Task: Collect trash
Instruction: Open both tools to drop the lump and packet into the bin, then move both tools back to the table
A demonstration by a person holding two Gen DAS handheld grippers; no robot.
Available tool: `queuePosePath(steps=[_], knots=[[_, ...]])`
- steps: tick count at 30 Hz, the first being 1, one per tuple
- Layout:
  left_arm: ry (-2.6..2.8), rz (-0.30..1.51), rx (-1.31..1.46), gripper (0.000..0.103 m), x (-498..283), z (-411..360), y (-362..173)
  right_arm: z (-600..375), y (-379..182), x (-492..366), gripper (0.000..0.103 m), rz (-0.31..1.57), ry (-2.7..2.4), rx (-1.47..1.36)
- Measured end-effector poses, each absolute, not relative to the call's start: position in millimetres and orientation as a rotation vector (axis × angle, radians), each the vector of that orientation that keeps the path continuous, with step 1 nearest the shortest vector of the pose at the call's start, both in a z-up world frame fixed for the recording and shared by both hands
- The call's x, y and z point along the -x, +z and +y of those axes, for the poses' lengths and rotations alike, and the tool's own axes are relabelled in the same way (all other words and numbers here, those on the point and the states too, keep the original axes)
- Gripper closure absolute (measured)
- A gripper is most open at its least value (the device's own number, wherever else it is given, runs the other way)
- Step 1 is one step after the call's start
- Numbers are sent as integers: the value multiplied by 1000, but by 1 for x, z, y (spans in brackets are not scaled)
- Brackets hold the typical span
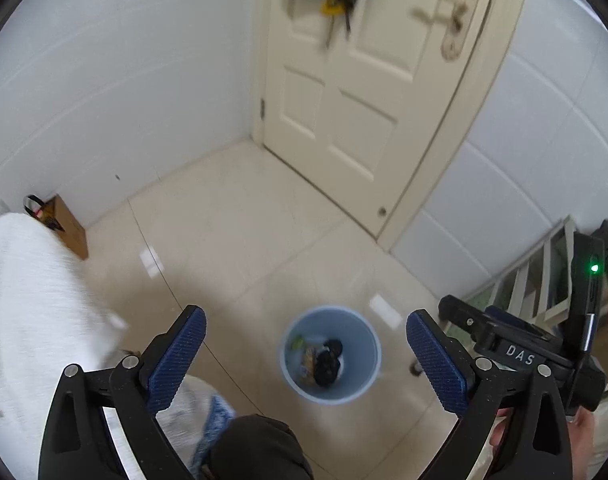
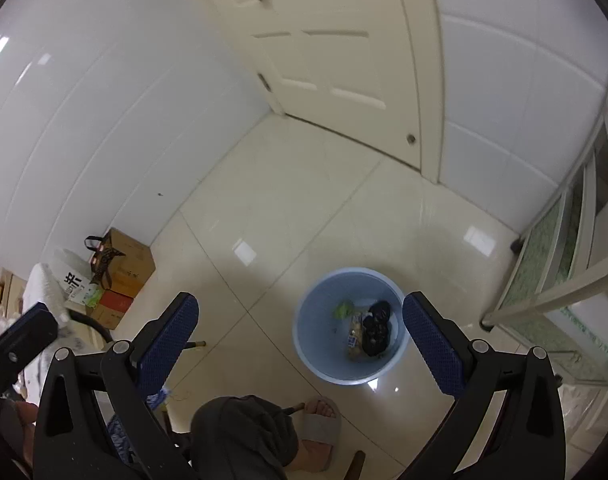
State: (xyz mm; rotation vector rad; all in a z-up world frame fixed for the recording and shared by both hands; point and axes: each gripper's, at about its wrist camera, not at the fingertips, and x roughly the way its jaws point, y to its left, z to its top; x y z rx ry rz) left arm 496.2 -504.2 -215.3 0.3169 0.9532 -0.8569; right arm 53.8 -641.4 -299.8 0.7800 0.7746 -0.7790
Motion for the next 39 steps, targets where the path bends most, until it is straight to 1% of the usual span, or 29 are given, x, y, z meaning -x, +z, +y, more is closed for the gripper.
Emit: queuePosePath(steps=[3, 12, 16, 20, 28, 39], knots=[[-843, 896, -280, 1, -493, -481, -191, -626, -278, -64, 0, 750, -758, -751], [-780, 754, -176, 1, -469, -388, -131, -562, -211, -101, 0, 675, -662, -621], [-744, 702, -136, 1, -434, -348, -108, -529, -184, -123, 0, 645, -606, -551], [-697, 647, -88, 1, -419, -295, -89, -493, -161, -145, 0, 619, -541, -483], [-573, 571, -51, 1, -383, -197, -78, -415, -118, -193, 0, 562, -399, -364], [-375, 525, 41, 1, -332, -80, -72, -315, -102, -252, 0, 544, -223, -237]])
